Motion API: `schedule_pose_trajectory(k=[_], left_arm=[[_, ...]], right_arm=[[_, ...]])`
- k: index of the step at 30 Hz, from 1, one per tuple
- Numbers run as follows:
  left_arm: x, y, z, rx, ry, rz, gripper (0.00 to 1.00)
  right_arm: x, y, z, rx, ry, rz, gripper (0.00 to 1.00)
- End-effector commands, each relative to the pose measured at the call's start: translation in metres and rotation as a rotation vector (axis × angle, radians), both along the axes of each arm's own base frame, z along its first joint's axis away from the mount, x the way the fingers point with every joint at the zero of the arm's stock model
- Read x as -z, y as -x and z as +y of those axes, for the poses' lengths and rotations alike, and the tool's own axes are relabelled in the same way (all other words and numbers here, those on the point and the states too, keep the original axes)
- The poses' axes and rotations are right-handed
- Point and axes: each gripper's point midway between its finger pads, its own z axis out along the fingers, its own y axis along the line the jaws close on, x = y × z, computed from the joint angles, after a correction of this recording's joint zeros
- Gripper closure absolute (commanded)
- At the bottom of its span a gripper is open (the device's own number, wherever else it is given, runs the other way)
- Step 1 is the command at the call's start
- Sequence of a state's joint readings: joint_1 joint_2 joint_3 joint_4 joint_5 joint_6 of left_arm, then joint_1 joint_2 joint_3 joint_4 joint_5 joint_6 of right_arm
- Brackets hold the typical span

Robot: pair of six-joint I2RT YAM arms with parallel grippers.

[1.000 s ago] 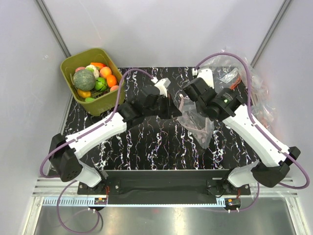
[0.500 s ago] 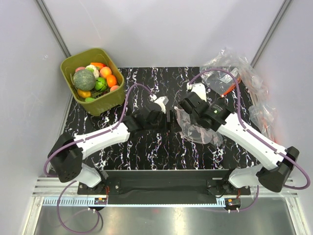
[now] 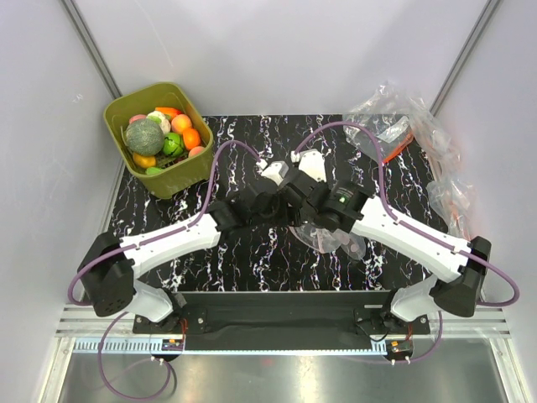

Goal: Place the food in the zip-top bag and seal the zipper
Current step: Open the zipper of the food storage bag at the center of the board.

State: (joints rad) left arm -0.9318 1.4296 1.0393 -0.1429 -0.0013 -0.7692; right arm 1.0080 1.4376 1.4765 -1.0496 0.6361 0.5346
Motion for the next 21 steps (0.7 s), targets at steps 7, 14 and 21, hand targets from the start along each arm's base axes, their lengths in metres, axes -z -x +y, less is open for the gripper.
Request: schedule_pose_trajectory(k=[7, 14, 21], left_arm=[[0.036, -0.02, 0.026, -0.155, -0.088, -0.022, 0.57], [0.081, -0.019, 0.046, -0.196, -0.149, 0.025, 0.95], [0.07, -0.019, 0.054, -0.199, -0.154, -0.019, 0.97]], right_arm=[[-0.038, -0.008, -0.026, 0.112, 0.032, -0.122, 0.99], [-0.061, -0.004, -0.074, 0.227, 0.222, -0.181, 0.96], [-0.044, -0.002, -0.072, 0.209, 0.24, -0.145, 0.8]])
